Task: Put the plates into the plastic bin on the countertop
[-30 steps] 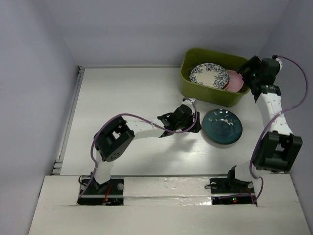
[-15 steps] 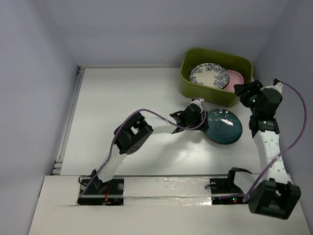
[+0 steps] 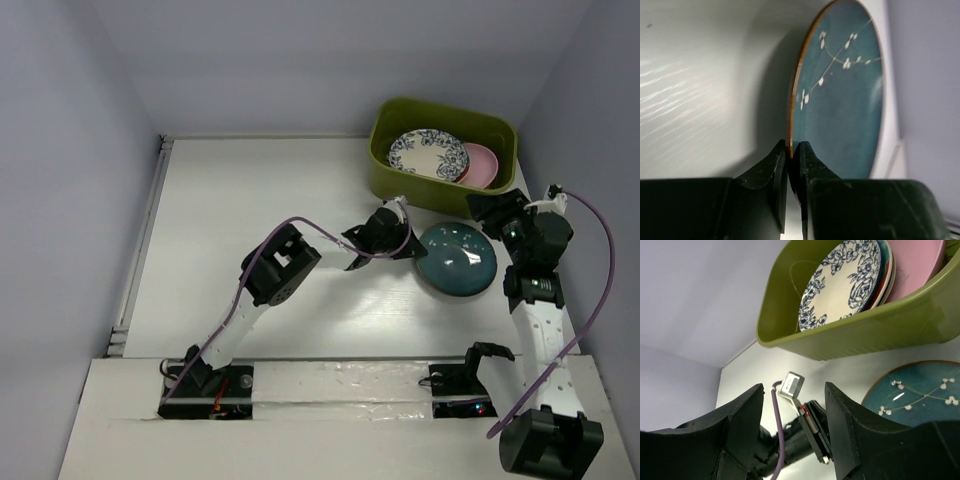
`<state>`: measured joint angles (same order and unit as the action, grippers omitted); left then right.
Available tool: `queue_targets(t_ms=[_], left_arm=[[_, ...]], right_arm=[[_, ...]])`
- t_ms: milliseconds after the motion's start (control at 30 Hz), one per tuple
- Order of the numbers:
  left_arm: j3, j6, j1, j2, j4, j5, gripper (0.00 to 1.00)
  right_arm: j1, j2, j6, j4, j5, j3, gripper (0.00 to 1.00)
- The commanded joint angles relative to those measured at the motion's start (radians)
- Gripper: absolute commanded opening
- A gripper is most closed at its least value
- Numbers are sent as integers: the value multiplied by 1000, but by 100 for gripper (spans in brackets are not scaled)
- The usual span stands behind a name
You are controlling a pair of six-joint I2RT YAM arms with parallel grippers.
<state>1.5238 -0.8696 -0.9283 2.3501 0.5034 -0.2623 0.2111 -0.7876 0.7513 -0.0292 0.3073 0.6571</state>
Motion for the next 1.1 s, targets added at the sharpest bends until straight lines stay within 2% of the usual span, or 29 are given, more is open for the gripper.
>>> queue_targets(t_ms=[0,133,167,200,233,267,400,533,567,600,667,733,767,967,1067], left_arm=[[-65,-46,9,20,93,-67,0],[-262,-98,54,-110,248,-106,0],[-299,-106,63,-142,276,-113,0],[-341,-111,72,-178,331,-121,0],[-423,-130,95,-251,355,-138,0],[-463,-143,108,-287,385,-147,0],[-666,-200,180,-478,513,-195,0],[-825,-192,255,-705,518,-204,0],[-840,-192,284,-733,515,-213,0],[-850,-192,295,-762,508,-222,0],[-870,-195,318,-821,500,-258,0],[-883,-209,348,-865,504,-287,0],[-896,-215,358,-879,511,-291,0],[-913,-241,391,-979,521,-347,0],[-907,-250,401,-1011,512,-370,0]], right_arm=[[4,69,-38,-11,41,-25,58],[4,149,-64,26,52,-47,57],[4,159,-69,29,61,-50,54],[4,171,-78,58,88,-50,45],[4,175,-81,63,102,-53,31],[-7,179,-86,66,117,-57,0],[-19,174,-153,119,150,-39,0],[-68,108,-191,163,98,-31,63],[-82,90,-196,161,89,-36,82],[-102,73,-201,152,82,-40,88],[-202,19,-199,135,66,-50,94],[-324,-15,-196,118,7,-47,96],[-347,-28,-191,109,-8,-51,97],[-372,-79,-176,48,-25,-108,98],[-372,-117,-161,-18,77,-125,95]])
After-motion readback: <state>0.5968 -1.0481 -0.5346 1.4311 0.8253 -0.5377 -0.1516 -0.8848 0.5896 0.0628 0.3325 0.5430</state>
